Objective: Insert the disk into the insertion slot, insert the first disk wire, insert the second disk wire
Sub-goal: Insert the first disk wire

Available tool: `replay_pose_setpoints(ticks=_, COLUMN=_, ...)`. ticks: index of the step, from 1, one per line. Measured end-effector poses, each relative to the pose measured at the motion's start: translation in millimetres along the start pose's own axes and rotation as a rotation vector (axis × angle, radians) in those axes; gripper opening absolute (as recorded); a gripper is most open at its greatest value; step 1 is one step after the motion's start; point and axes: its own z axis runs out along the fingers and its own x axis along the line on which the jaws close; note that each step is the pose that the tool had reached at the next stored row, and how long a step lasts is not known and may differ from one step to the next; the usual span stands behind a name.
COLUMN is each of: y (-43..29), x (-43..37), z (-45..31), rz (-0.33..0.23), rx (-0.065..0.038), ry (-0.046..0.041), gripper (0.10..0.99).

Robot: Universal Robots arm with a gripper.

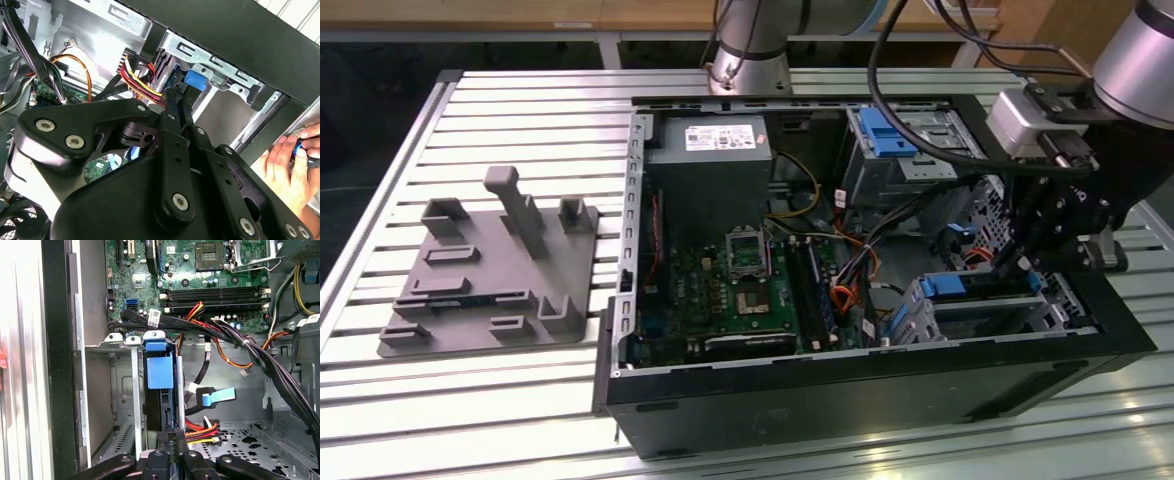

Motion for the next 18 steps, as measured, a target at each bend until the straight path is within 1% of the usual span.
replay_pose_setpoints(ticks=10, y=0.0, x=0.0, z=2.7, rz=0.000, rx=0.000, ry=-0.0003, gripper=0.165)
replay_pose_setpoints(ticks=17, y=-0.1, x=1.9, z=4.8, rz=-0.001, rx=0.000, ry=-0.0002, gripper=0.165)
replay_pose_setpoints(ticks=18, y=-0.1, x=2.0, z=4.7, rz=-0.001, rx=0.000, ry=0.0000, gripper=0.176)
